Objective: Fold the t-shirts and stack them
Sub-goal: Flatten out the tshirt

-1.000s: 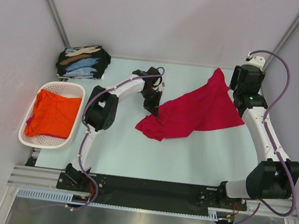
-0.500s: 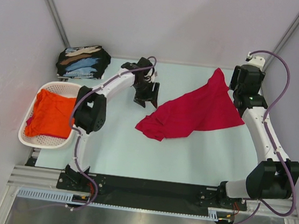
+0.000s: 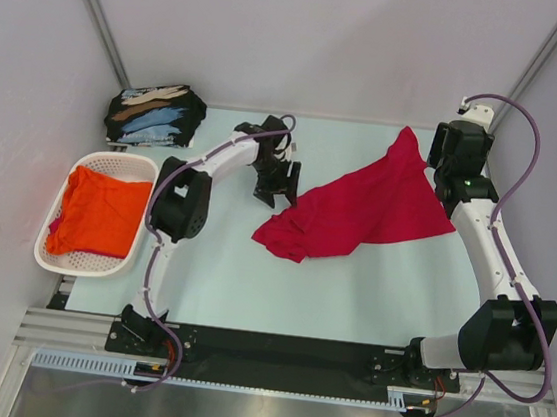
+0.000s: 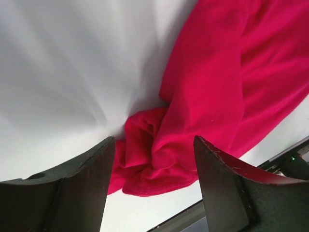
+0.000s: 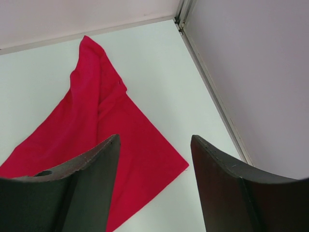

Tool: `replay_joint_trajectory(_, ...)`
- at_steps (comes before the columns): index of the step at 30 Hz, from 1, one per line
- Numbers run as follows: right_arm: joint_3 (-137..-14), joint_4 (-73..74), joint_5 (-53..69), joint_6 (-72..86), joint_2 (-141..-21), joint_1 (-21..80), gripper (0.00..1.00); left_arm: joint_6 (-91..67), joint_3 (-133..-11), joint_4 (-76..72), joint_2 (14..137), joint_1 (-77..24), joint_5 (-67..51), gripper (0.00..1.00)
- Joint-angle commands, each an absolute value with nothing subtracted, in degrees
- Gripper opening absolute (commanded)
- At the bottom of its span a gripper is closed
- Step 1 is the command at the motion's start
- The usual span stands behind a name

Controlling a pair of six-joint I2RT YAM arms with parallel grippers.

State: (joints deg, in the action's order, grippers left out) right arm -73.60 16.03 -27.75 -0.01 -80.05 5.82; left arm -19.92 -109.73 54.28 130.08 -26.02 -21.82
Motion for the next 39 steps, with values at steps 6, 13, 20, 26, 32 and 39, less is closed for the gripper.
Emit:
replay_joint_trajectory(6,-74.4,14.9,-28.6,0.2,-79.4,5.7,0.66,-20.5,-116.0,53.0,132.8,-28.4,-26.9,0.16)
replay_joint_trajectory(13,-74.9,15.0,-28.8,-1.1,-79.9,5.4,0.66,-19.6,-115.9,53.6,132.2,-28.6,-25.4,0.00)
replay_joint_trajectory(20,-75.1,15.6,-28.7,-0.7,-80.4,5.4,0.66,-19.8,-115.8,53.9,130.5,-28.0,-24.1,0.64)
replay_joint_trajectory(26,-75.1,15.6,-28.5,-0.7,-80.6,5.5,0.66,-19.8,-116.9,53.6,132.4,-27.9,-24.0,0.65)
replay_joint_trajectory(32,-75.6,15.7,-28.7,-1.1,-80.9,5.5,0.66,-20.7,-120.4,53.4,138.4,-28.2,-27.0,0.47)
replay_joint_trajectory(39,-76.5,16.0,-29.1,-1.3,-81.1,5.5,0.66,-20.0,-120.7,53.7,136.6,-28.0,-25.8,0.00)
